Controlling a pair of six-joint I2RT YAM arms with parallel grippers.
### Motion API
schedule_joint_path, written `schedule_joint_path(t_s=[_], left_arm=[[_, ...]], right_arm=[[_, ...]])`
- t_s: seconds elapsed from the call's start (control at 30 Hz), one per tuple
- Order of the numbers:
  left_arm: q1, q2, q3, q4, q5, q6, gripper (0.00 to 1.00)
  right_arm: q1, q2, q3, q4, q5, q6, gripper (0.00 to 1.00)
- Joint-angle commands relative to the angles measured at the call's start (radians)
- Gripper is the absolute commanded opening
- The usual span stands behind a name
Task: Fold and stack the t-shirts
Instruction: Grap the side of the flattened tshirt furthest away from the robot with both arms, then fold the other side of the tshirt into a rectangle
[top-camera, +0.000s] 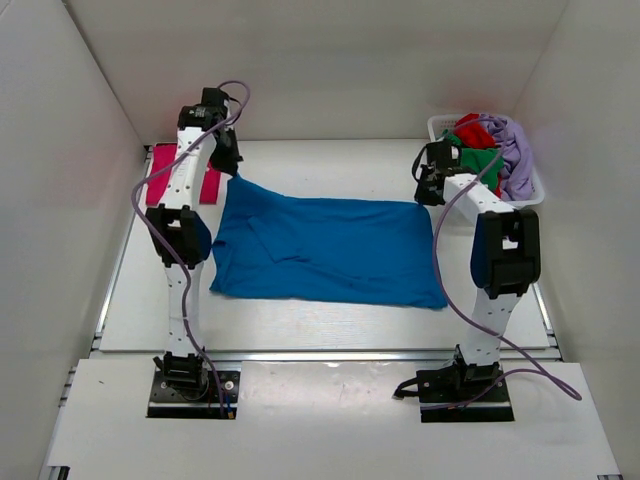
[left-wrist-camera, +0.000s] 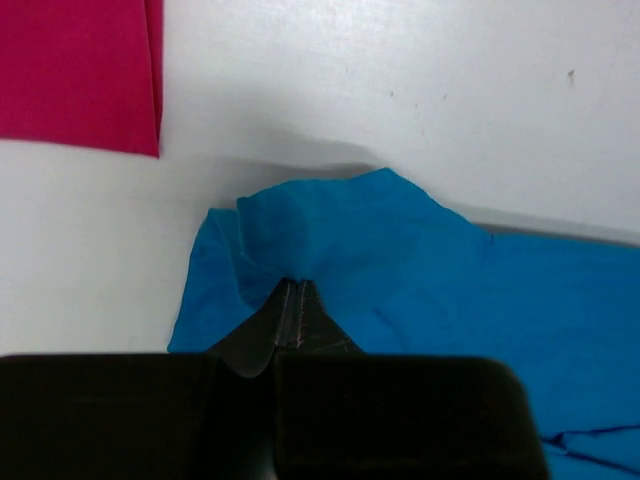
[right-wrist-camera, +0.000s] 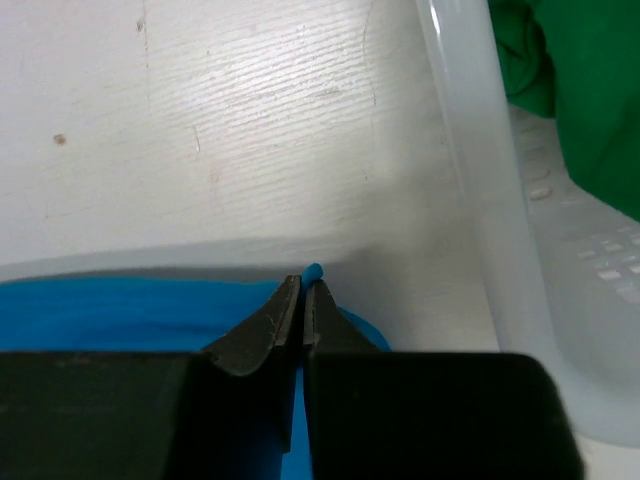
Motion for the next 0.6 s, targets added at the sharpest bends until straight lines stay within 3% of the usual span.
schedule_joint_path(t_s=[0.0,0.1,0.17,0.27,0.33,0.57], left_arm=[[-0.05,-0.118,-0.107,-0.043,-0.046,0.009,0.0],[-0.111,-0.181,-0.254,-0.034,-0.127,0.009,0.0],[-0.131,-0.253,-0.416,0.07,-0.166,0.0,0.0],[-0.095,-0.523,-0.896,0.322,-0.111,-0.03,0.0],[-0.052,-0.624,-1.054,0.432,-0.056,-0.032,0.0],[-0.002,-0.792,-1.331,0.532,-0.059,0.006,0.0]], right_arm=[[-0.017,-0.072,-0.037,0.053,-0.032,-0.03,0.0],[-0.018,-0.092,-0.08,0.062,-0.045,-0.032,0.0],[-0.015,-0.112,-0.119,0.078,-0.067,-0.026,0.0],[-0.018,-0.149,-0.171,0.098,-0.07,-0.035,0.0],[-0.018,-0.176,-0.209,0.111,-0.079,-0.049,0.0],[-0.036,-0.282,-0.341,0.163,-0.11,-0.062,0.0]])
